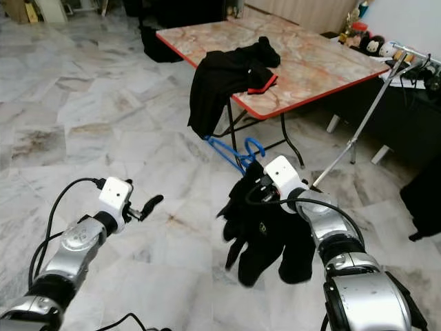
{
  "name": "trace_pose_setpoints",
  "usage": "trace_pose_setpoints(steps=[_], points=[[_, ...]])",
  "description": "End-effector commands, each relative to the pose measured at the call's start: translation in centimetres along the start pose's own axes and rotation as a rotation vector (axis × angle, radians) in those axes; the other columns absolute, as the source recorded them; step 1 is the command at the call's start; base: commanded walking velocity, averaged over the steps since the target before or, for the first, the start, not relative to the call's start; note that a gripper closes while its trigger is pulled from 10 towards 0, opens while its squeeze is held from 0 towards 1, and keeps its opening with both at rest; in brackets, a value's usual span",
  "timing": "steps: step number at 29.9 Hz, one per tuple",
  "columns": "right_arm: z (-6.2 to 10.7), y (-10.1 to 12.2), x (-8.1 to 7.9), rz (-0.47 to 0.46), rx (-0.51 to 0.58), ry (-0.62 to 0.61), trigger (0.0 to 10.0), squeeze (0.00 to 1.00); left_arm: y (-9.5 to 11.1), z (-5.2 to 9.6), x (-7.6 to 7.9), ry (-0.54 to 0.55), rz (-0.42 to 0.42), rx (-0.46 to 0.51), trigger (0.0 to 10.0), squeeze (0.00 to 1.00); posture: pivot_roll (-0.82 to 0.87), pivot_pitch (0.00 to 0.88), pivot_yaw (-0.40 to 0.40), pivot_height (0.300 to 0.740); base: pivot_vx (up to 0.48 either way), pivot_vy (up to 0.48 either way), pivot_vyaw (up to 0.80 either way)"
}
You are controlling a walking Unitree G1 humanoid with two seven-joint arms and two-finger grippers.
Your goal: Hang hanger
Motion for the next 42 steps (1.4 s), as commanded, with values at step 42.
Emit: trace_pose_setpoints(steps=[42], points=[[3.1,12.6,-8.5,0.339,0.267,0.394,10.0,0.0,-4.1,-1.1,5.7,-0.227,-0.18,-0.194,10.0,0.0,-0.02,0.0,-0.067,0.74,0.0,0.0,0.0]])
Point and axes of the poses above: a point about 5 cm out from each wrist's last joint towards the gripper, its own z axis pointing back from the gripper into the wrist, its own y axis along the axis of the wrist's last joint, x = y × z, the point moved 5 cm from there along -z, pointing out of the wrist towards the gripper, and after that the axes turned 1 degree about -z, right-handed, at the moved point
